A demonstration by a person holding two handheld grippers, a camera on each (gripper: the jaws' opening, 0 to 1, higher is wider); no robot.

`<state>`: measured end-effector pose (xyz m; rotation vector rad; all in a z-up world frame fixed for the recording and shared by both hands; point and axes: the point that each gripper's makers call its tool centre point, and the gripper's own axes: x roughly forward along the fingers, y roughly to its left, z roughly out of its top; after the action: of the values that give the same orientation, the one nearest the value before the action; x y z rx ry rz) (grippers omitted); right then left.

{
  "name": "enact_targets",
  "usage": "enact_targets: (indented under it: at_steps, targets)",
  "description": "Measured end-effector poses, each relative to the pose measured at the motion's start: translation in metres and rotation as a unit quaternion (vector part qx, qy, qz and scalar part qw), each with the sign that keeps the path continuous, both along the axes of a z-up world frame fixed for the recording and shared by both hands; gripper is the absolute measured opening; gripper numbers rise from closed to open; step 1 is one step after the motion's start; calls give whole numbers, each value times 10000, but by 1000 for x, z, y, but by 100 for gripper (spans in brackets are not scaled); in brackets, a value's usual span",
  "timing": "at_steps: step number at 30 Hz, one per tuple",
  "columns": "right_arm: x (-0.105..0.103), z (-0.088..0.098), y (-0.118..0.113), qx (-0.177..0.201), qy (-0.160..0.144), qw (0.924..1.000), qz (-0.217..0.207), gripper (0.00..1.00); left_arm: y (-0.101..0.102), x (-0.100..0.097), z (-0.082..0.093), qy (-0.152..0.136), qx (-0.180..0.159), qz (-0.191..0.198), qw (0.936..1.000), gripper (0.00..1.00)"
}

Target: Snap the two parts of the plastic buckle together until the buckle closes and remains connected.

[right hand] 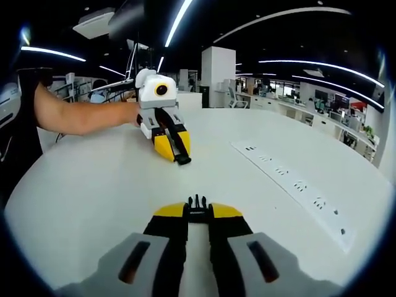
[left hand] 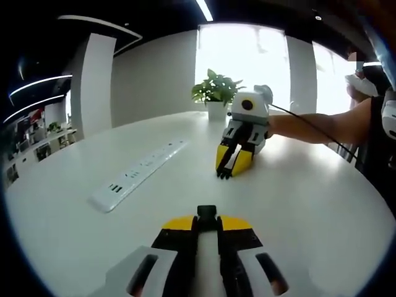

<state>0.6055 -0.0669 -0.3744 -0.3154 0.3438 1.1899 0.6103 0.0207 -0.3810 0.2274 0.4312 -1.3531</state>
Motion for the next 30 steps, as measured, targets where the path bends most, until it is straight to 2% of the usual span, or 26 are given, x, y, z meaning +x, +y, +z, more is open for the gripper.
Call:
enact_targets:
  at_steps: [10,19,24,28,30]
  targets:
    - [-1,0,0,-46,14,10000,7,12,0,0,1,112,-3,44,9999,11]
    - [-4,6,0,-36,-34,10000,1,12,-2,-2,1,56,83,3,9999,11]
    - [-4,11,0,-30,-52,10000,-4,11,-1,0,11,26,-21,61,10000,11]
    - [-6,13,0,-62,-39,10000,9,11,-2,-2,16,-18,20,35,10000,11]
    - [-6,15,0,-67,-58,10000,-7,11,-2,-5,19,65,14,27,10000,11]
